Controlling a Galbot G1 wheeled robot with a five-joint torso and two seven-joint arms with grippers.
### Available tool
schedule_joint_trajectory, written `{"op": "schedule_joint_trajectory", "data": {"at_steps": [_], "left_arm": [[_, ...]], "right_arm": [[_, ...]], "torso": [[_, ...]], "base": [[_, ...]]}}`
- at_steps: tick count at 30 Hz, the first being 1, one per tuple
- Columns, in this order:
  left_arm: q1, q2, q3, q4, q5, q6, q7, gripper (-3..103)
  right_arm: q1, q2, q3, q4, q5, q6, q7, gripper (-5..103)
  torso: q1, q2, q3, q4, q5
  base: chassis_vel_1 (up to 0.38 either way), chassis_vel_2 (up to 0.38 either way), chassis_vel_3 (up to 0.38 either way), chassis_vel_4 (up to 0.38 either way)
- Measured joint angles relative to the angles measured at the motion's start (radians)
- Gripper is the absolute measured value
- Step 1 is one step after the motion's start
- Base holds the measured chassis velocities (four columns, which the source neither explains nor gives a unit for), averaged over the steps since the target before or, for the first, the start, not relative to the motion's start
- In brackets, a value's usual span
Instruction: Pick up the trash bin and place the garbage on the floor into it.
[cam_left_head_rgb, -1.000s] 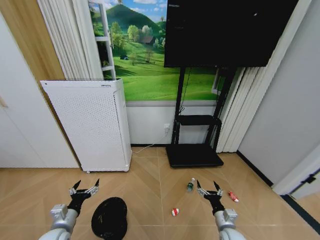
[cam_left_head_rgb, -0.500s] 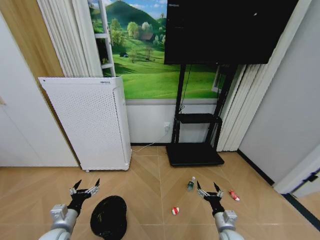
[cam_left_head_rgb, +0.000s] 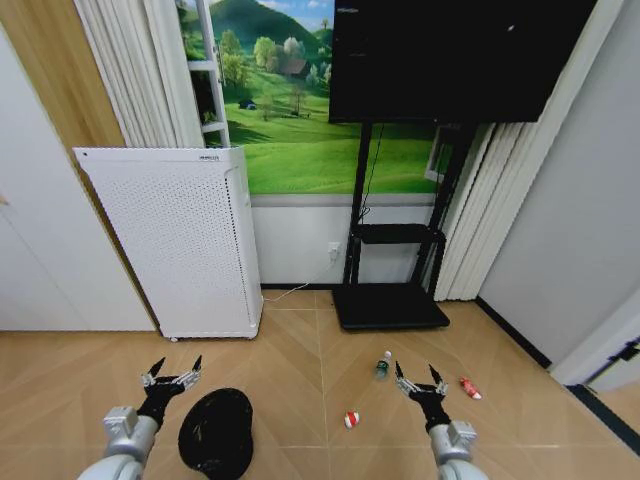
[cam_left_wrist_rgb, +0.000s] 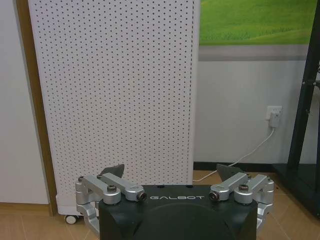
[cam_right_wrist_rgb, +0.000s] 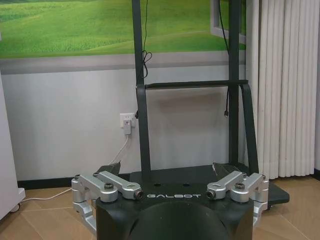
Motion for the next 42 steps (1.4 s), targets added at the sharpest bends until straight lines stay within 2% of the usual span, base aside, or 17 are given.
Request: {"op": "schedule_joint_trajectory", "data": {"at_steps": [42], "left_arm": [[0.0,0.001,-0.002,0.017,0.013,-0.01,0.006,100]], "right_arm": [[-0.022,0.018,0.01,-0.014,0.01,0.034,0.007,100]], "torso": [[-0.054,-0.172,-0.118,0.0,0.0]], "base": [[0.0,0.0,0.0,0.0]]}}
